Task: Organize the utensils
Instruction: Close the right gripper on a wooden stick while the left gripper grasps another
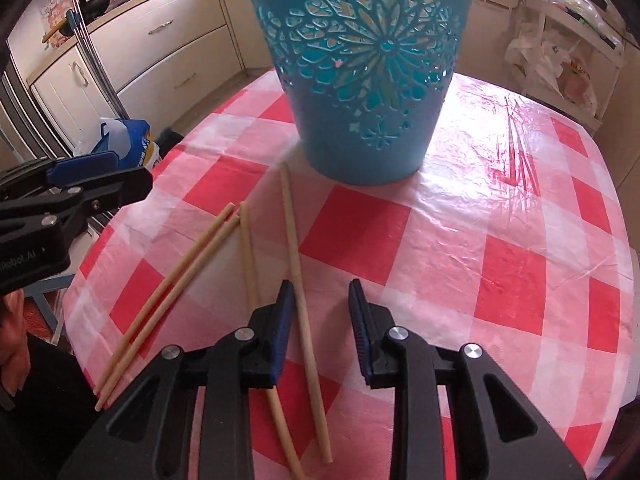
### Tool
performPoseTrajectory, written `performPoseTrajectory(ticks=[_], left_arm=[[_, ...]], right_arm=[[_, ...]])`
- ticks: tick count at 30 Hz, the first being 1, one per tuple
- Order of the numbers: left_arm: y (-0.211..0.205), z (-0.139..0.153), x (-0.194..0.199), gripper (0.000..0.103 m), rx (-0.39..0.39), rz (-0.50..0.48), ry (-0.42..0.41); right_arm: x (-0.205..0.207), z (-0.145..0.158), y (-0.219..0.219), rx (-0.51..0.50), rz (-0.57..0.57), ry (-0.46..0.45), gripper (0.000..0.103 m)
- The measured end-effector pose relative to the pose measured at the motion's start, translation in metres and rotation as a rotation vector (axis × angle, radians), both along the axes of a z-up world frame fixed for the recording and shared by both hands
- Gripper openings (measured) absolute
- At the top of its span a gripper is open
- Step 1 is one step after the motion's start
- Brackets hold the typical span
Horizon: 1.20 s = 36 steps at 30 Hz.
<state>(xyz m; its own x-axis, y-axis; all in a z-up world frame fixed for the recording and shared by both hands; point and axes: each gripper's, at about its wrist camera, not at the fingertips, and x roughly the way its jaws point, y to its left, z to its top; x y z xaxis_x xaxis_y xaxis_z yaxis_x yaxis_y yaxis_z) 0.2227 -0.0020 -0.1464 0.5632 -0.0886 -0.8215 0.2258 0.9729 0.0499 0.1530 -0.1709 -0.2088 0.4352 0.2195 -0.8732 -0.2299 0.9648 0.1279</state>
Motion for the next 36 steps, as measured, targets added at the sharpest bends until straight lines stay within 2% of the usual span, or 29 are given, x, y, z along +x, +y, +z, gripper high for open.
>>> performPoseTrajectory(ticks=[2,6,9,13,18,19,21,23,27,29,34,35,36], left_arm=[[-0.001,-0.002,0.0,0.055,0.008,-0.006,0.005],[-0.005,-0.01,-0.002,0.055,0.047,-0.031,0.021],[-0.009,-0.023,-0.002,0.055,0.083,-0.06,0.07],[-0.012,-0.041,-0.005,0.055,0.109,-0.088,0.132],[-0.008,-0.04,-0.003,0.055,0.081,-0.064,0.137],[-0.006,-0.039,-0.002,0.055,0.066,-0.055,0.136],[-0.002,-0.036,-0.001,0.054,0.018,-0.049,0.136],[-0.002,-0.033,-0.001,0.054,-0.007,-0.054,0.126],[-0.01,-0.035,0.002,0.052,0.001,-0.072,0.128],[-0.016,-0.039,0.002,0.049,0.035,-0.082,0.13],[-0.019,-0.046,0.007,0.034,0.043,-0.088,0.157],[-0.021,-0.046,0.008,0.031,0.04,-0.096,0.158],[-0.023,-0.047,0.008,0.024,0.035,-0.104,0.159]], right_arm=[[-0.002,0.001,-0.001,-0.018,0.002,-0.005,0.026],[-0.004,0.002,-0.005,-0.063,-0.015,-0.009,0.012],[-0.006,0.003,-0.018,-0.082,-0.044,0.009,0.01],[-0.008,0.005,-0.048,-0.073,-0.098,0.084,0.009],[-0.012,0.009,-0.068,0.01,-0.065,0.239,0.01],[-0.012,0.013,-0.07,0.028,-0.066,0.232,0.012],[-0.011,0.019,-0.073,0.071,-0.085,0.201,0.031],[-0.009,0.025,-0.075,0.107,-0.101,0.149,0.037],[0.001,0.027,-0.072,0.124,-0.132,0.065,0.037],[0.009,0.025,-0.067,0.098,-0.132,0.037,0.037],[0.019,0.007,-0.056,0.01,-0.11,0.046,0.03],[0.02,0.003,-0.053,-0.016,-0.1,0.058,0.027],[0.019,0.003,-0.051,-0.037,-0.094,0.042,0.022]])
